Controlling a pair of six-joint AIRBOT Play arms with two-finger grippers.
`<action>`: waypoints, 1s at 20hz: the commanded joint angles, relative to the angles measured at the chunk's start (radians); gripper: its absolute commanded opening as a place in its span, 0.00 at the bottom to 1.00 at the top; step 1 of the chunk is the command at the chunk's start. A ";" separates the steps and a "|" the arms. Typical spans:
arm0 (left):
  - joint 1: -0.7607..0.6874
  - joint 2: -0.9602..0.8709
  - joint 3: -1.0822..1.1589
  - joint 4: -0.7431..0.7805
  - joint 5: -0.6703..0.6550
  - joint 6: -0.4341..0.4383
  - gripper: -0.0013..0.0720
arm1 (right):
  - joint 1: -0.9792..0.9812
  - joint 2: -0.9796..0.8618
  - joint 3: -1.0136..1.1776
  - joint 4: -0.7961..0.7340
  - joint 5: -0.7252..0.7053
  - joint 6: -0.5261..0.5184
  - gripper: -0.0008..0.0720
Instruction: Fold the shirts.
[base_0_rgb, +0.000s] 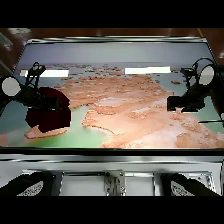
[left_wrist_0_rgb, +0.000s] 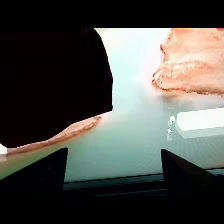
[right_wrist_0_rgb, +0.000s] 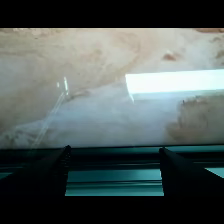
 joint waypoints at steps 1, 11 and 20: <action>0.001 0.001 0.000 0.000 0.000 0.000 1.00 | 0.000 -0.001 0.000 0.000 0.001 0.000 0.93; 0.001 0.001 0.000 0.000 0.000 0.000 0.99 | 0.000 -0.001 0.000 -0.001 -0.076 -0.008 0.93; 0.001 -0.003 0.000 -0.042 0.181 -0.004 1.00 | 0.000 -0.001 0.000 0.003 -0.287 -0.015 0.93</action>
